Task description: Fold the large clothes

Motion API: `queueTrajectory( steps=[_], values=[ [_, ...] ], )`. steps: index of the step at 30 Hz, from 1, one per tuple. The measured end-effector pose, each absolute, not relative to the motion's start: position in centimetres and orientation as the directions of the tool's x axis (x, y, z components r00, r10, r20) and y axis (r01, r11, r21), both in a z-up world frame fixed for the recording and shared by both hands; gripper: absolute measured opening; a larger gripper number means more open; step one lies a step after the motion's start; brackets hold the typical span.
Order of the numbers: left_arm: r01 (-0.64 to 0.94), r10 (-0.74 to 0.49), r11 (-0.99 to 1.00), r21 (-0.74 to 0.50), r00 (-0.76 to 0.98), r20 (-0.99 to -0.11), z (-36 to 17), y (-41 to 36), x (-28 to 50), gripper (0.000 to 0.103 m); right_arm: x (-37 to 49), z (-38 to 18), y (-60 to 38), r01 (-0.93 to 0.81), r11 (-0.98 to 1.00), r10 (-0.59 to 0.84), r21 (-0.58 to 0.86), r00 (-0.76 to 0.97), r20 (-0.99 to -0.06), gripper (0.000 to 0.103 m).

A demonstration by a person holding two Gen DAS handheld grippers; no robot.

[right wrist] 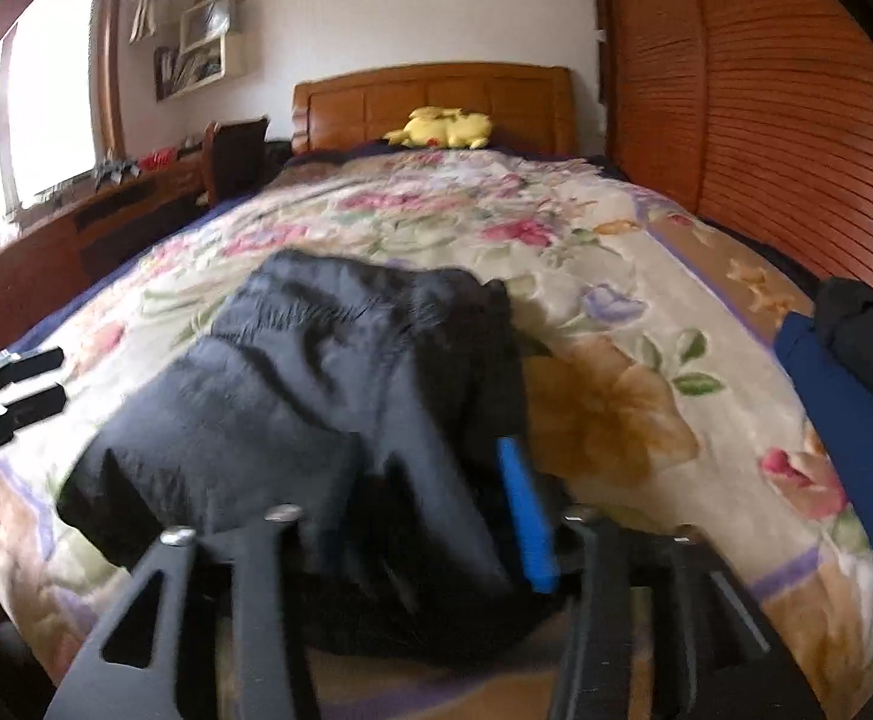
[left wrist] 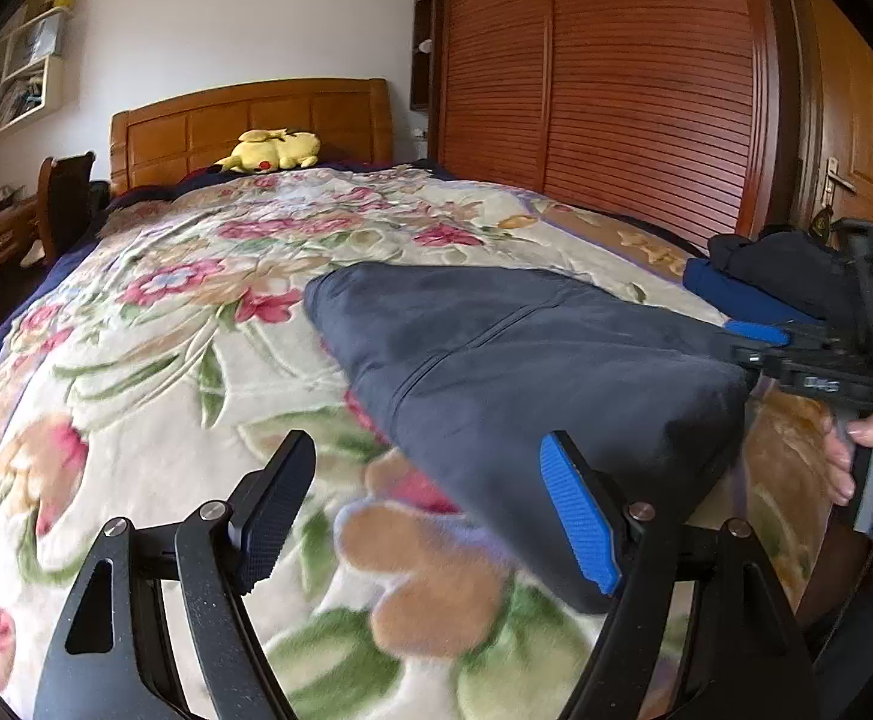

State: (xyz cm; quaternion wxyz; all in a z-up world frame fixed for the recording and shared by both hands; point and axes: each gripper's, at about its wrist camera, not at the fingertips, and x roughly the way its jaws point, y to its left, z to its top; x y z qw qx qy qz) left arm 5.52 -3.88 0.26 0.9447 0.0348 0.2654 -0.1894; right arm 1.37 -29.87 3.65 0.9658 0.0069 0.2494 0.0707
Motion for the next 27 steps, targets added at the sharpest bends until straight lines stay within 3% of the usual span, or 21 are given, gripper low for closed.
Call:
queueTrajectory(
  steps=[6, 16, 23, 27],
  values=[
    [0.370, -0.320, 0.929, -0.005, 0.796, -0.514, 0.9, -4.0, 7.8, 0.078, -1.9, 3.6, -32.2, -0.102, 0.994, 0.102, 0.024, 0.879, -0.465, 0.060],
    [0.314, -0.253, 0.948, 0.040, 0.827, -0.503, 0.6, -2.5, 14.4, 0.078, -1.4, 1.1, -31.9, -0.104, 0.993, 0.120, 0.061, 0.834, -0.539, 0.060],
    [0.301, -0.235, 0.953, 0.035, 0.807, -0.543, 0.0, -2.3, 21.4, 0.078, 1.3, 0.1, -31.6, -0.085, 0.994, 0.111, 0.072, 0.815, -0.569, 0.061],
    [0.296, -0.241, 0.955, -0.001, 0.776, -0.583, -1.1, -1.7, 25.1, 0.078, 1.9, -0.1, -31.5, -0.070, 0.995, 0.098, 0.072, 0.818, -0.567, 0.067]
  ],
)
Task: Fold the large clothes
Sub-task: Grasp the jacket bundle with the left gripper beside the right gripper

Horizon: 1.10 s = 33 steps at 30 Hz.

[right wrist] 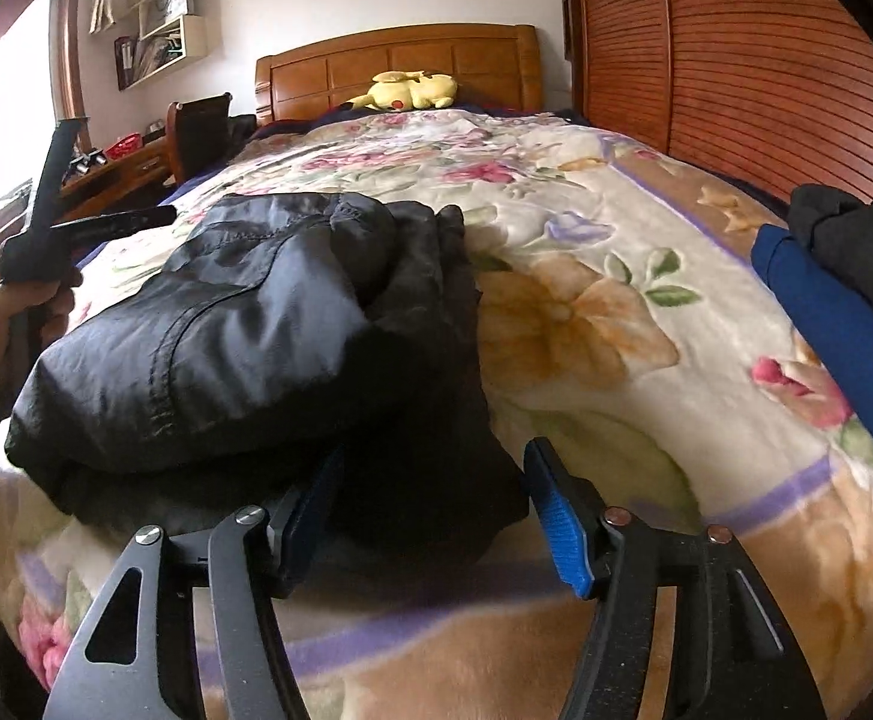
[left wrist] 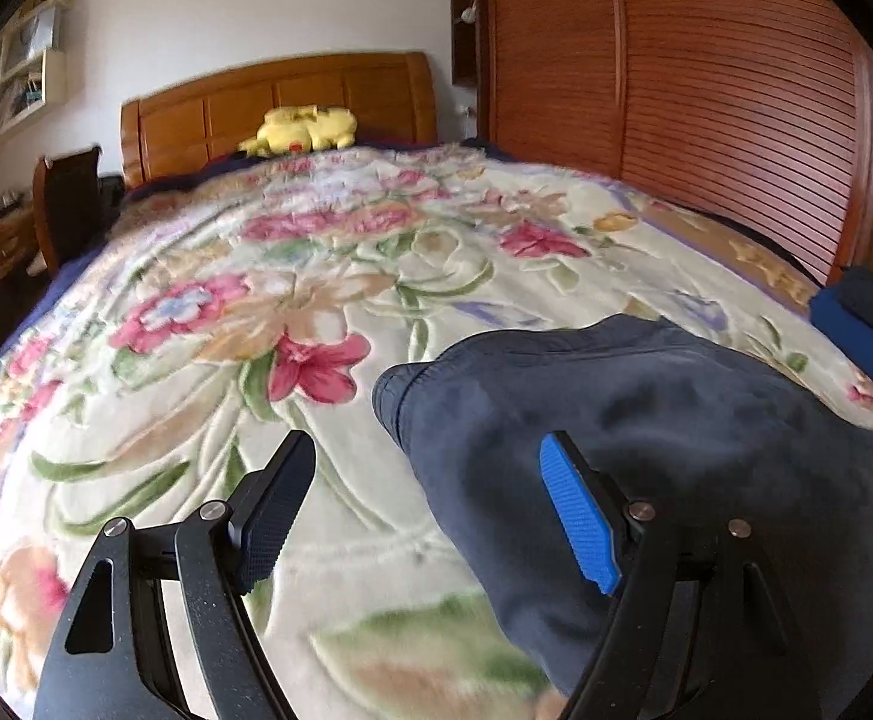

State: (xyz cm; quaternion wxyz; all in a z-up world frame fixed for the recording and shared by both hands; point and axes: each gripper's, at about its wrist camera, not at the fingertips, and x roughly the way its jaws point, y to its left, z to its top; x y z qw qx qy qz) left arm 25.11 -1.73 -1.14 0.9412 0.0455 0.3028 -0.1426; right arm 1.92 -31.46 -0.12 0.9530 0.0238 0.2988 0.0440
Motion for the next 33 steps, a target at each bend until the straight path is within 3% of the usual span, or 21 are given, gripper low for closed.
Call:
queueTrajectory(
  steps=[7, 18, 22, 26, 28, 29, 31, 33],
  values=[
    [0.297, -0.271, 0.952, -0.069, 0.718, -0.642, -3.9, -1.5, 29.6, 0.078, 2.4, -0.9, -31.5, -0.046, 0.995, 0.088, 0.089, 0.824, -0.560, 0.077],
    [0.319, -0.331, 0.935, -0.154, 0.633, -0.700, -5.8, -2.5, 31.3, 0.078, 2.4, -1.0, -30.9, -0.059, 0.992, 0.110, 0.107, 0.816, -0.567, 0.077],
    [0.353, -0.380, 0.915, -0.194, 0.600, -0.704, -5.9, -3.2, 31.2, 0.059, 3.0, -1.2, -31.1, -0.072, 0.984, 0.153, 0.162, 0.805, -0.574, 0.076],
    [0.373, -0.365, 0.915, -0.154, 0.602, -0.710, -5.3, -4.4, 30.4, 0.032, 3.1, -1.3, -31.2, -0.095, 0.972, 0.204, 0.216, 0.796, -0.570, 0.064],
    [0.385, -0.330, 0.919, -0.087, 0.630, -0.703, -4.7, -5.1, 29.6, 0.021, 3.0, -1.3, -31.1, -0.114, 0.968, 0.225, 0.225, 0.795, -0.564, 0.051],
    [0.388, -0.308, 0.921, -0.047, 0.644, -0.700, -4.4, -5.4, 29.2, 0.019, 3.0, -1.2, -31.0, -0.123, 0.966, 0.233, 0.228, 0.795, -0.560, 0.046],
    [0.378, -0.280, 0.926, -0.012, 0.664, -0.693, -3.8, -5.6, 28.5, 0.016, 2.9, -1.1, -30.7, -0.143, 0.965, 0.244, 0.220, 0.798, -0.551, 0.025],
    [0.359, -0.269, 0.933, -0.010, 0.680, -0.682, -2.9, -5.2, 28.1, 0.015, 2.8, -0.7, -30.7, -0.154, 0.965, 0.246, 0.210, 0.804, -0.541, 0.018]
  ],
)
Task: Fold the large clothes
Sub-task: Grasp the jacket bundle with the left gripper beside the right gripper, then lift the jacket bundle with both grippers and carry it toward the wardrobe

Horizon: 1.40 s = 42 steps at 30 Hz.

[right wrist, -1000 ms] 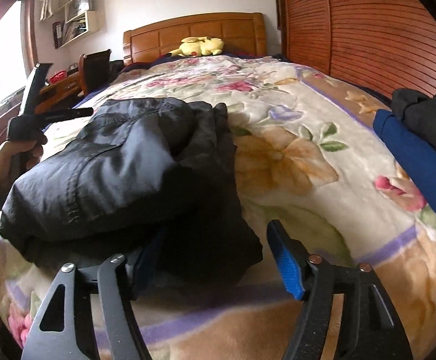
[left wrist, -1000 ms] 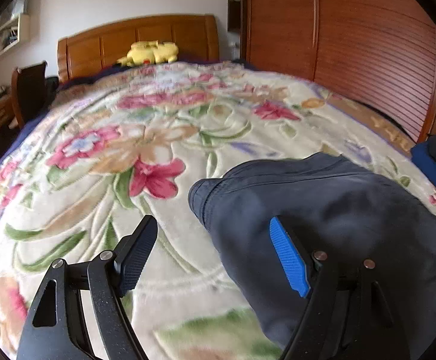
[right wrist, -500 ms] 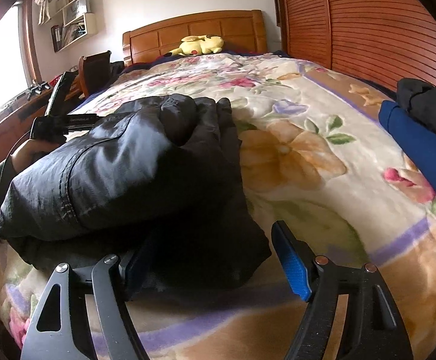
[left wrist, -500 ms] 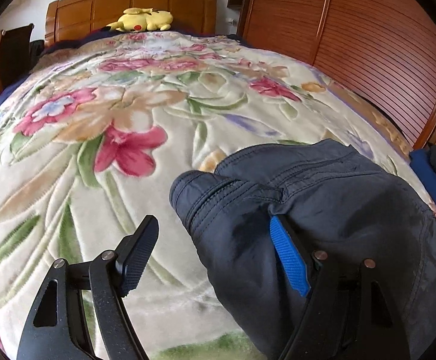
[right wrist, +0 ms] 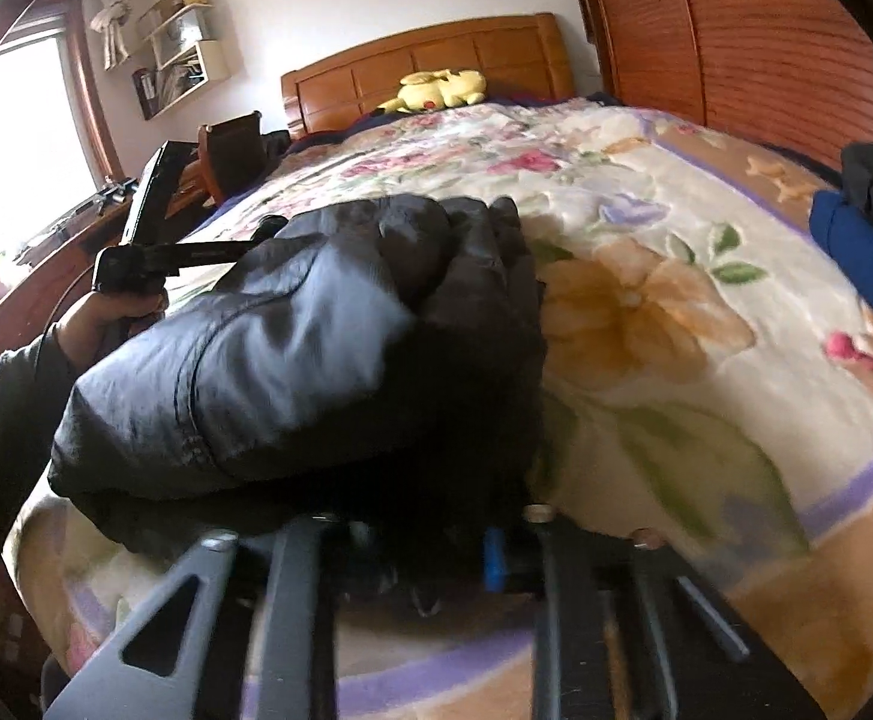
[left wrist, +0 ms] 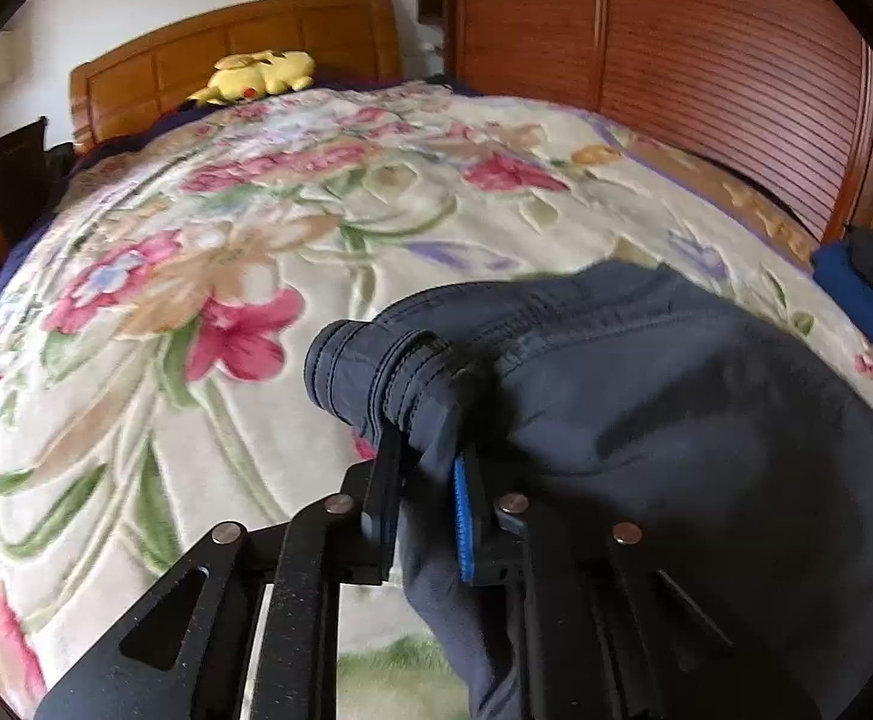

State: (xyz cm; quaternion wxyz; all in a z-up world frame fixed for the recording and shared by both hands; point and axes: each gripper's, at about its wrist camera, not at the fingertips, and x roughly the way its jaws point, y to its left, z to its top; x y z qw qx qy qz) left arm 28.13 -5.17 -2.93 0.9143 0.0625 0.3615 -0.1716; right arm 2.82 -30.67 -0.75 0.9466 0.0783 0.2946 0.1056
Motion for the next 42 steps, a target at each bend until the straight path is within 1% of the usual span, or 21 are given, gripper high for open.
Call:
queueTrajectory(
  steps=[1, 3, 9, 14, 17, 22, 25, 30, 35, 42],
  values=[
    [0.347, -0.264, 0.938, -0.013, 0.690, -0.674, -2.3, -4.9, 27.9, 0.014, 2.8, -0.5, -30.9, -0.161, 0.962, 0.257, 0.220, 0.806, -0.533, 0.015],
    [0.338, -0.269, 0.941, -0.022, 0.707, -0.655, -1.2, -4.5, 27.2, 0.013, 2.6, 0.2, -31.4, -0.186, 0.952, 0.288, 0.244, 0.816, -0.501, 0.013],
    [0.332, -0.240, 0.942, 0.040, 0.754, -0.611, 1.5, -5.5, 24.7, 0.011, 1.4, 2.5, -31.2, -0.229, 0.956, 0.289, 0.186, 0.853, -0.434, 0.011],
    [0.318, -0.212, 0.944, 0.085, 0.785, -0.582, 3.4, -6.3, 22.9, 0.010, 1.8, 2.3, -31.8, -0.216, 0.960, 0.274, 0.181, 0.864, -0.422, 0.011],
    [0.311, -0.211, 0.947, 0.084, 0.796, -0.568, 4.3, -6.5, 22.2, 0.009, 1.8, 2.5, -32.1, -0.202, 0.964, 0.258, 0.175, 0.874, -0.412, 0.011],
    [0.311, -0.203, 0.944, 0.110, 0.811, -0.549, 5.5, -7.8, 21.3, 0.009, 1.0, 3.5, -33.0, -0.186, 0.966, 0.242, 0.181, 0.895, -0.374, 0.010],
    [0.314, -0.204, 0.941, 0.124, 0.822, -0.532, 6.5, -9.2, 21.0, 0.009, 0.9, 4.0, -33.2, -0.180, 0.972, 0.224, 0.150, 0.903, -0.366, 0.010],
    [0.325, -0.222, 0.936, 0.135, 0.843, -0.490, 8.7, -12.3, 20.6, 0.009, 0.2, 5.9, -33.7, -0.179, 0.983, 0.177, 0.029, 0.913, -0.369, 0.010],
    [0.359, -0.269, 0.924, 0.130, 0.855, -0.444, 12.1, -17.3, 20.2, 0.008, -1.4, 10.3, -36.6, -0.124, 0.988, 0.086, -0.094, 0.938, -0.335, 0.010],
    [0.452, -0.383, 0.883, 0.126, 0.850, -0.362, 18.2, -27.8, 18.6, 0.009, -4.8, 15.7, -44.2, 0.024, 0.987, -0.073, -0.157, 0.948, -0.310, 0.010]
  ],
)
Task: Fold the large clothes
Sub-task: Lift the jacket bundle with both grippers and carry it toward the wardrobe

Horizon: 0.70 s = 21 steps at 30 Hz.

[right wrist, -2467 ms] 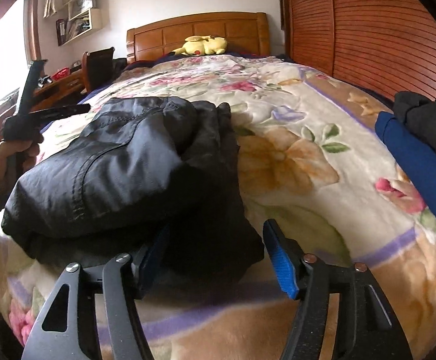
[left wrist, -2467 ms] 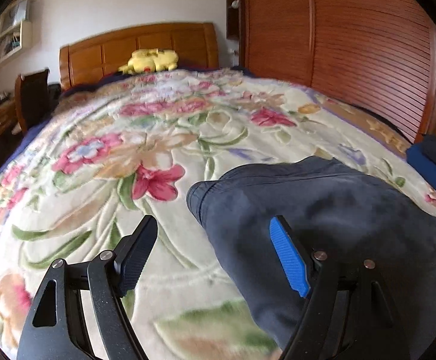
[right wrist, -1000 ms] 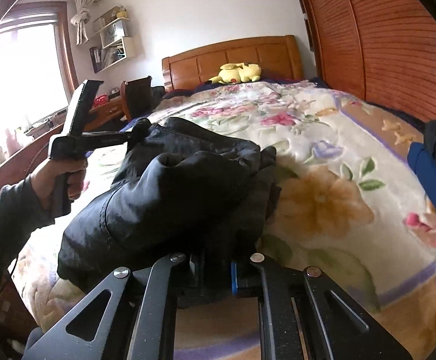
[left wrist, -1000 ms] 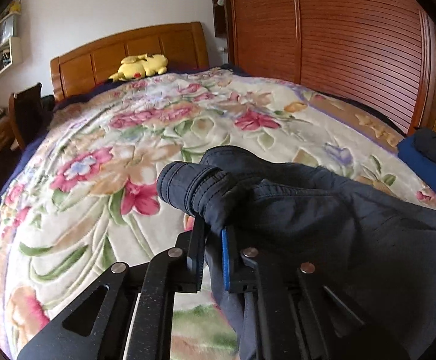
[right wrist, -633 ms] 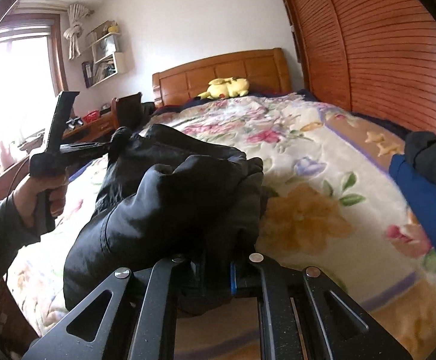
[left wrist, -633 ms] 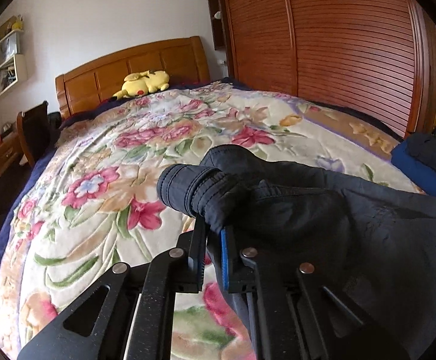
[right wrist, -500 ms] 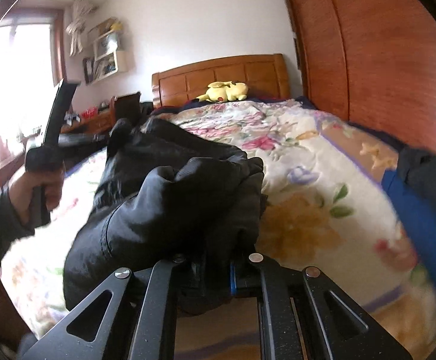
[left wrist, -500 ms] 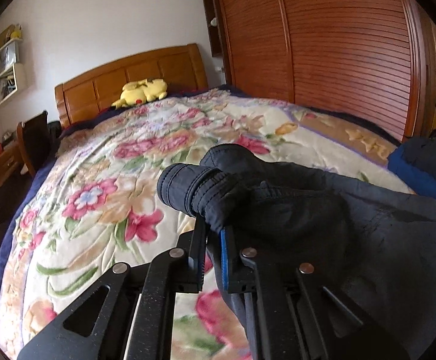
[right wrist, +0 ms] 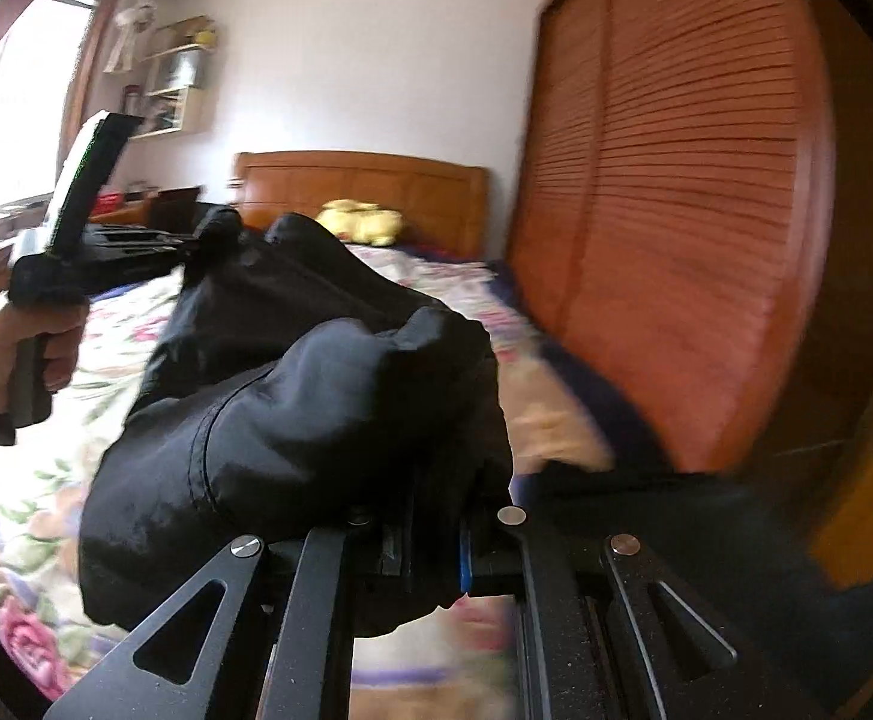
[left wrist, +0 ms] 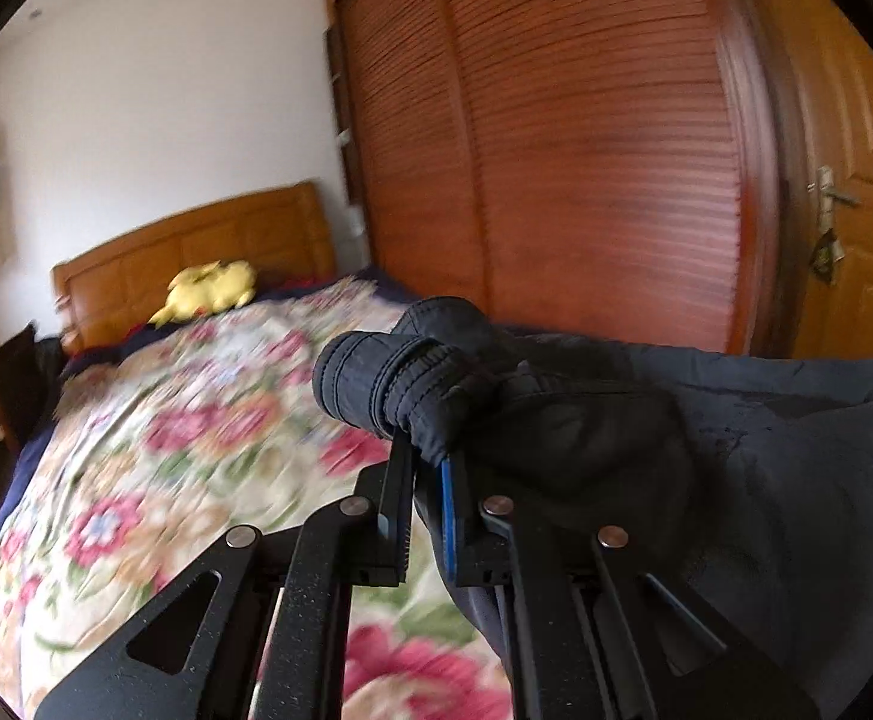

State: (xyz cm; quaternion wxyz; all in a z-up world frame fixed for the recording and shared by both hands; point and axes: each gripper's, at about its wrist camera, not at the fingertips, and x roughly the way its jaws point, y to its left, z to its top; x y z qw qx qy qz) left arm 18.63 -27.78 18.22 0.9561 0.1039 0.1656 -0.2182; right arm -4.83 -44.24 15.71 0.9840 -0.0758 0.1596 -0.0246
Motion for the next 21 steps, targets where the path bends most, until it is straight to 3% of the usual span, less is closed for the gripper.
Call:
queueTrajectory(
  steps=[11, 16, 19, 21],
  values=[
    [0.615, -0.567, 0.785, 0.074, 0.762, -0.314, 21.6, -43.8, 16.1, 0.008, -12.2, 20.4, -54.5, 0.324, 0.908, -0.397, -0.265, 0.866, -0.303, 0.009],
    [0.680, -0.598, 0.726, 0.099, 0.696, -0.397, 16.9, -49.9, 15.3, 0.008, -15.1, 18.3, -58.8, 0.438, 0.868, -0.497, -0.236, 0.787, -0.367, 0.009],
    [0.714, -0.570, 0.679, 0.170, 0.658, -0.492, 13.8, -52.4, 15.0, 0.010, -15.6, 15.2, -60.6, 0.472, 0.858, -0.509, -0.201, 0.737, -0.444, 0.010],
    [0.715, -0.570, 0.671, 0.197, 0.667, -0.480, 13.2, -52.4, 14.3, 0.010, -15.1, 13.6, -61.0, 0.478, 0.860, -0.500, -0.176, 0.723, -0.477, 0.010]
  ],
)
